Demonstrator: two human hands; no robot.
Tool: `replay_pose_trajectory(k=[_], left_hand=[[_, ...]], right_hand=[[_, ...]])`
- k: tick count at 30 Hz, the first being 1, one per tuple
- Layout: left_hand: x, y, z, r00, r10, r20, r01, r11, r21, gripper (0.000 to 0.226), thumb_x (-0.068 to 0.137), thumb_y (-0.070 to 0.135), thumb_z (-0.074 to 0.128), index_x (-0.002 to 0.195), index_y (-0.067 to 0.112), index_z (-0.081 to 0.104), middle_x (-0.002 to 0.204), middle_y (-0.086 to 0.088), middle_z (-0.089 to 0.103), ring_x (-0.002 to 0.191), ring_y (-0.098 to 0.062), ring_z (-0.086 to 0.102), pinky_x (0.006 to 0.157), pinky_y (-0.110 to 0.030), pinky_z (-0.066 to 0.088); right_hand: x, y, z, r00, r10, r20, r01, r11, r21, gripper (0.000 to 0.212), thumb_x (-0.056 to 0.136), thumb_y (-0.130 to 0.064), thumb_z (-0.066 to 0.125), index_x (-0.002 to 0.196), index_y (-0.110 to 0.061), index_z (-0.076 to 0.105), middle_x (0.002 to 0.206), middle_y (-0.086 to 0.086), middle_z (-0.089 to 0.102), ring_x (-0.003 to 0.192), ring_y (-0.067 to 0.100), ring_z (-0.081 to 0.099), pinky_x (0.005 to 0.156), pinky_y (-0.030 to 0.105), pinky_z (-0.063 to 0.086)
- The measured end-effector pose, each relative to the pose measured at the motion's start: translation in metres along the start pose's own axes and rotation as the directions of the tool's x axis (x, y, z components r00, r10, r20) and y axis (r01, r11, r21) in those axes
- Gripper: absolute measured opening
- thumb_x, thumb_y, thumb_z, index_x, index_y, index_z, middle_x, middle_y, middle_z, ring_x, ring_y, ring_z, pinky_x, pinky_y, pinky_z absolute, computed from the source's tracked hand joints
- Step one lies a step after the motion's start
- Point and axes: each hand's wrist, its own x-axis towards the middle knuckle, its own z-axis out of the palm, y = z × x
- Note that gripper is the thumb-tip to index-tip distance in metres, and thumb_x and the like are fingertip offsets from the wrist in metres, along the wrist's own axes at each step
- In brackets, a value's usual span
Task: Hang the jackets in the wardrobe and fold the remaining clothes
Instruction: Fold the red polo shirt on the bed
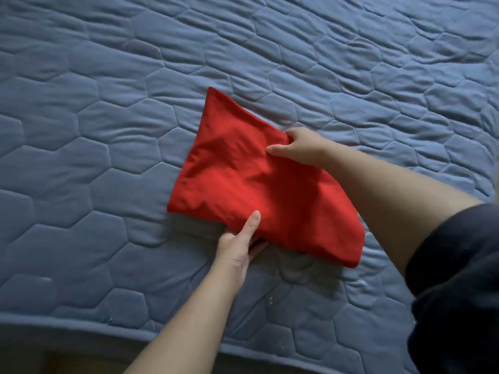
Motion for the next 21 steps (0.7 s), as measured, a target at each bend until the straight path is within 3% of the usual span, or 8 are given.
replay_pose_trajectory(k=[2, 5, 7, 11, 14, 17, 19, 21], left_hand=[[-0.004, 0.003, 0.01, 0.999, 0.001, -0.038, -0.004, 0.998, -0.064, 0.011, 0.085, 0.012, 0.065, 0.096, 0.01, 0.063, 0.08, -0.002, 0.074, 0.071, -0.012, 0.069, 0.065, -0.03, 0.054], [-0.028, 0.021, 0.013, 0.999, 0.021, -0.038, -0.025, 0.993, -0.12, 0.009, 0.087, 0.009, 0.061, 0.095, 0.009, 0.064, 0.079, -0.004, 0.073, 0.068, -0.013, 0.068, 0.066, -0.03, 0.054], [-0.056, 0.043, 0.013, 0.995, 0.077, -0.057, -0.082, 0.991, -0.101, 0.018, 0.086, 0.01, 0.061, 0.104, 0.008, 0.065, 0.091, -0.006, 0.073, 0.076, -0.016, 0.068, 0.075, -0.034, 0.054], [-0.127, 0.108, 0.013, 0.924, 0.325, -0.199, -0.268, 0.925, 0.268, 0.031, 0.087, 0.016, 0.065, 0.116, 0.007, 0.055, 0.114, -0.015, 0.065, 0.09, -0.018, 0.061, 0.088, -0.038, 0.049], [-0.204, 0.154, 0.018, 0.847, 0.503, -0.173, -0.336, 0.758, 0.559, 0.054, 0.084, 0.019, 0.071, 0.129, 0.014, 0.043, 0.113, -0.011, 0.058, 0.081, -0.008, 0.057, 0.082, -0.027, 0.048], [-0.291, 0.185, 0.02, 0.863, 0.49, 0.12, -0.423, 0.573, 0.702, 0.075, 0.079, 0.009, 0.075, 0.143, 0.017, 0.035, 0.117, -0.009, 0.058, 0.093, -0.011, 0.06, 0.083, -0.022, 0.048], [-0.35, 0.192, 0.019, 0.847, 0.45, 0.284, -0.451, 0.326, 0.831, 0.082, 0.075, 0.003, 0.077, 0.145, 0.015, 0.036, 0.136, -0.008, 0.051, 0.117, -0.017, 0.054, 0.102, -0.028, 0.042], [-0.41, 0.181, 0.021, 0.805, 0.475, 0.355, -0.424, 0.041, 0.905, 0.083, 0.073, 0.0, 0.075, 0.146, 0.012, 0.037, 0.143, -0.01, 0.047, 0.129, -0.019, 0.047, 0.108, -0.023, 0.031]], right_hand=[[-0.01, -0.001, -0.007, 0.991, 0.034, 0.126, -0.057, 0.982, 0.18, 0.027, 0.08, -0.044, 0.073, 0.09, -0.02, 0.066, 0.08, -0.009, 0.072, 0.067, 0.007, 0.064, 0.062, 0.018, 0.048], [-0.035, -0.002, -0.024, 0.947, 0.093, 0.308, -0.24, 0.842, 0.484, 0.027, 0.078, -0.031, 0.076, 0.101, -0.017, 0.07, 0.09, 0.006, 0.073, 0.07, 0.018, 0.067, 0.071, 0.033, 0.056], [-0.064, -0.008, -0.04, 0.92, 0.087, 0.382, -0.322, 0.723, 0.611, 0.025, 0.08, -0.026, 0.073, 0.104, -0.017, 0.068, 0.092, 0.008, 0.069, 0.067, 0.016, 0.064, 0.065, 0.03, 0.054], [-0.146, -0.027, -0.082, 0.931, 0.039, 0.363, -0.293, 0.67, 0.682, 0.018, 0.08, -0.027, 0.073, 0.095, -0.02, 0.066, 0.078, -0.006, 0.066, 0.067, 0.006, 0.058, 0.067, 0.025, 0.044], [-0.219, -0.05, -0.109, 0.971, 0.038, 0.236, -0.202, 0.657, 0.726, 0.051, 0.078, -0.016, 0.075, 0.124, -0.022, 0.054, 0.099, -0.002, 0.065, 0.077, 0.008, 0.062, 0.068, 0.025, 0.048], [-0.289, -0.073, -0.143, 0.985, -0.087, 0.152, -0.04, 0.731, 0.681, 0.081, 0.077, -0.002, 0.076, 0.144, -0.022, 0.036, 0.131, 0.008, 0.052, 0.102, 0.016, 0.061, 0.078, 0.028, 0.054], [-0.332, -0.09, -0.163, 0.964, -0.224, 0.145, 0.122, 0.854, 0.505, 0.079, 0.071, -0.002, 0.08, 0.141, -0.017, 0.045, 0.136, 0.009, 0.052, 0.111, 0.014, 0.056, 0.091, 0.023, 0.047], [-0.378, -0.108, -0.176, 0.936, -0.33, 0.121, 0.302, 0.932, 0.201, 0.074, 0.067, -0.006, 0.084, 0.134, -0.016, 0.053, 0.132, 0.009, 0.056, 0.113, 0.015, 0.055, 0.091, 0.017, 0.04]])
